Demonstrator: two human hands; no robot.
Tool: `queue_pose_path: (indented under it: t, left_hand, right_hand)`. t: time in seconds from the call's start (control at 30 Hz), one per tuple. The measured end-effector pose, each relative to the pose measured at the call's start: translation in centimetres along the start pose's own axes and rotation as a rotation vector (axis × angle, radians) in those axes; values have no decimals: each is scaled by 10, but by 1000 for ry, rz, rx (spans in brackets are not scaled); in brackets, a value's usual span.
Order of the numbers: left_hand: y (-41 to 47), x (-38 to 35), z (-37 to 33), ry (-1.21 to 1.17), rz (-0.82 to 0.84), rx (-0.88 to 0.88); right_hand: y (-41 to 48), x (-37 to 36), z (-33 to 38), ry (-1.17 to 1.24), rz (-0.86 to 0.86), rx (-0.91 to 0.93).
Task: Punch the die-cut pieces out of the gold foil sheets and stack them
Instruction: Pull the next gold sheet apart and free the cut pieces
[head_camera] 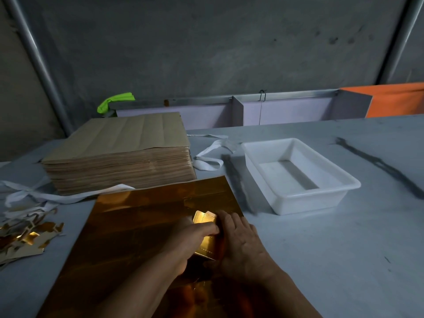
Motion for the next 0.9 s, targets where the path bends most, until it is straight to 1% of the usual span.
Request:
queue_pose_path:
  t: [0.13,0.37,0.6,0.7,0.9]
  left_hand:
    - [-1,1,-1,-26,20,1]
    - [-4,-2,1,-115,-4,-44]
    - [0,-3,6,-18,-94,-148]
    - [2,-4,8,-41,-92,-139]
    - [5,-4,11,-185,-103,-71]
  right_hand:
    - [0,-2,-1,-11,-14,-1]
    - [0,0,0,-17,-9,-14]
    - [-1,0,1,-30,42,-27]
    - [-1,2,1,-37,73,-32]
    - [-3,8,-4,47,145,-27]
Point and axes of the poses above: each hand's wrist, its own y-axis towards the middle knuckle, its own x-axis out of the back of the hand, z = x × y, the point moved 1 cm from there along y, towards the middle knuckle, and after that the axes turned 8 degrees about x, right-handed, at the moved point
